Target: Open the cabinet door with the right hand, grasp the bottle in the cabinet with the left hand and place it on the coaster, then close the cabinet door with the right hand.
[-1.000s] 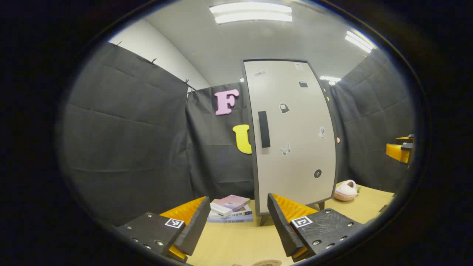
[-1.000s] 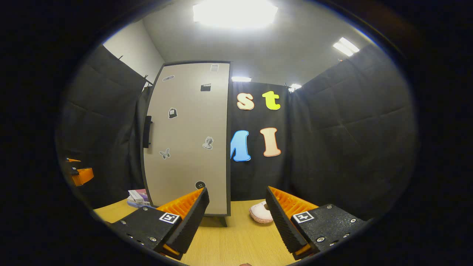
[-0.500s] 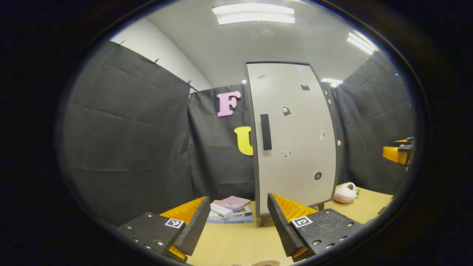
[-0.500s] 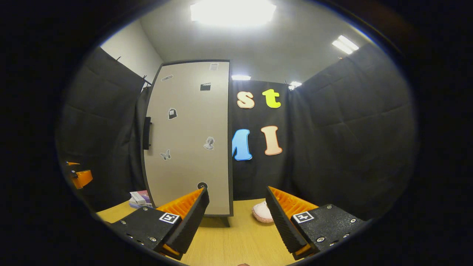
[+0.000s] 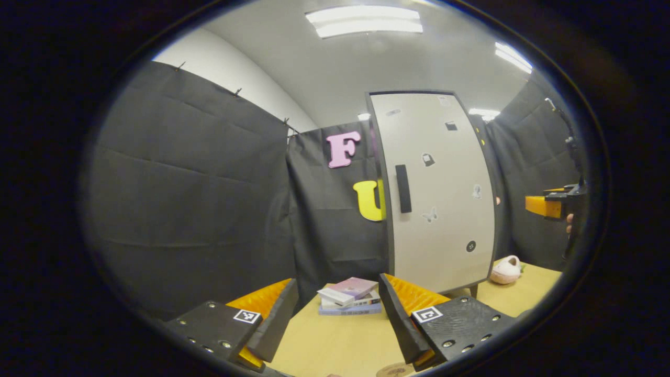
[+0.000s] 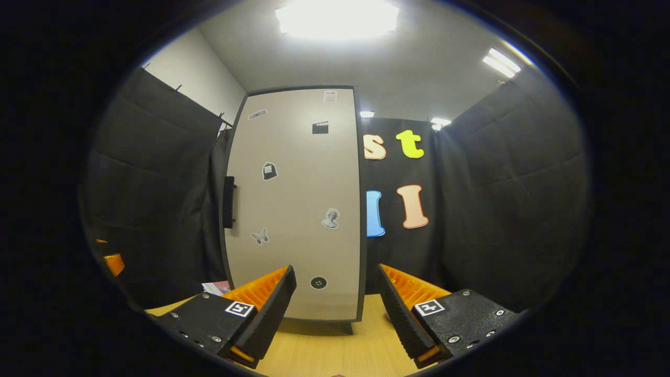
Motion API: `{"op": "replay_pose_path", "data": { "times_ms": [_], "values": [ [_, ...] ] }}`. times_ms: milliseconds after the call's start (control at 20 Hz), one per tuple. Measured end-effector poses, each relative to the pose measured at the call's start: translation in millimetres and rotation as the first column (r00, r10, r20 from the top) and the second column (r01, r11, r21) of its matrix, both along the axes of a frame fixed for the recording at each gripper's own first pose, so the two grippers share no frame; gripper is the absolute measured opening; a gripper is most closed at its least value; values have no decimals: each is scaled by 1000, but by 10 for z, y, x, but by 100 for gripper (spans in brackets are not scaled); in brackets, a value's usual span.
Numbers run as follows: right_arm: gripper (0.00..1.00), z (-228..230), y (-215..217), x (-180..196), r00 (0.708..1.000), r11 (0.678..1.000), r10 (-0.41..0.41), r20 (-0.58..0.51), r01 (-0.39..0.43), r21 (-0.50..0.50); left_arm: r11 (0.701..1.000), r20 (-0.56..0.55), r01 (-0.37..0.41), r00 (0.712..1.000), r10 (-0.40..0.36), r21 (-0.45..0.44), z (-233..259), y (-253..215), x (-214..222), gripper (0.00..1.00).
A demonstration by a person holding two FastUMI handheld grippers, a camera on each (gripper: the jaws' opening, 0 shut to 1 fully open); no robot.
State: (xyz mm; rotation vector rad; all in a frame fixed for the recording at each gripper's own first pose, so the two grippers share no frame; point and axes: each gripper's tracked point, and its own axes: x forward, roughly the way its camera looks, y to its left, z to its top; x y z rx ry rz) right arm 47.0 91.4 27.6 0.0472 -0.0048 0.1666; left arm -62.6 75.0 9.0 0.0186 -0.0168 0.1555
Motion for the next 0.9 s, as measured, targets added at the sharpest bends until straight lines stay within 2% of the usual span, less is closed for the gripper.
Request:
{"op": "replay_pose_path", "data": {
  "times_ms": [550, 900],
  "values": [
    [95, 226, 919, 576, 993, 992, 115, -4, -115, 48, 986, -17, -162, 987, 163, 40, -56, 715, -376, 89],
    [95, 497, 1551, 971, 982, 975, 190, 8, -190, 113, 969, -35, -241, 969, 243, 53, -154, 1092, -588, 89]
  ]
}}
